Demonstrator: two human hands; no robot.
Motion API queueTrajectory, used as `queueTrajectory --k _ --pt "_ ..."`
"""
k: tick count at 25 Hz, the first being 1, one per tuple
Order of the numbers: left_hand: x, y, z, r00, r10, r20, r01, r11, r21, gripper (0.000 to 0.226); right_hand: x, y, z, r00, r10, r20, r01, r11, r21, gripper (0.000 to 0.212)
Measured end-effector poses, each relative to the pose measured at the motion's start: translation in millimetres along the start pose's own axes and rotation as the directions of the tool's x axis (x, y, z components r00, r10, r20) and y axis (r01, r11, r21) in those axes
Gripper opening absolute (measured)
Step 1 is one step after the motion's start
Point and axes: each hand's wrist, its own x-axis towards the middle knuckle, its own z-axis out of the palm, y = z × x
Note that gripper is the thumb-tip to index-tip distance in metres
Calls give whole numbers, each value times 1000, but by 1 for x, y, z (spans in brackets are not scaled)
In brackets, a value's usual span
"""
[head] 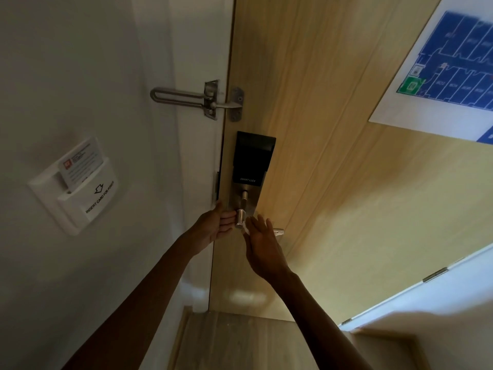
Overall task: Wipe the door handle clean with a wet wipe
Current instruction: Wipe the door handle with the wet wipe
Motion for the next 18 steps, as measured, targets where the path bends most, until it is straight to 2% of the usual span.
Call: queueTrajectory --k 4,9,12,15,18 --pt "-1 5 -5 998 -21 60 21 1000 2 66 5 -16 3 999 35 -42 -34 999 15 34" --pt "1 8 -10 995 -32 94 25 997 79 67 -14 -19 20 997 12 -79 -18 997 -79 59" --pt "3 7 -11 995 -38 89 30 996 89 67 -8 -21 21 998 44 -46 -47 996 -74 64" --pt "5 7 -12 995 -44 92 36 996 86 68 -15 -22 19 1000 26 -16 -27 999 -38 60" --pt "5 7 -14 994 -40 100 33 997 69 69 -13 -24 11 999 46 17 -48 992 115 64"
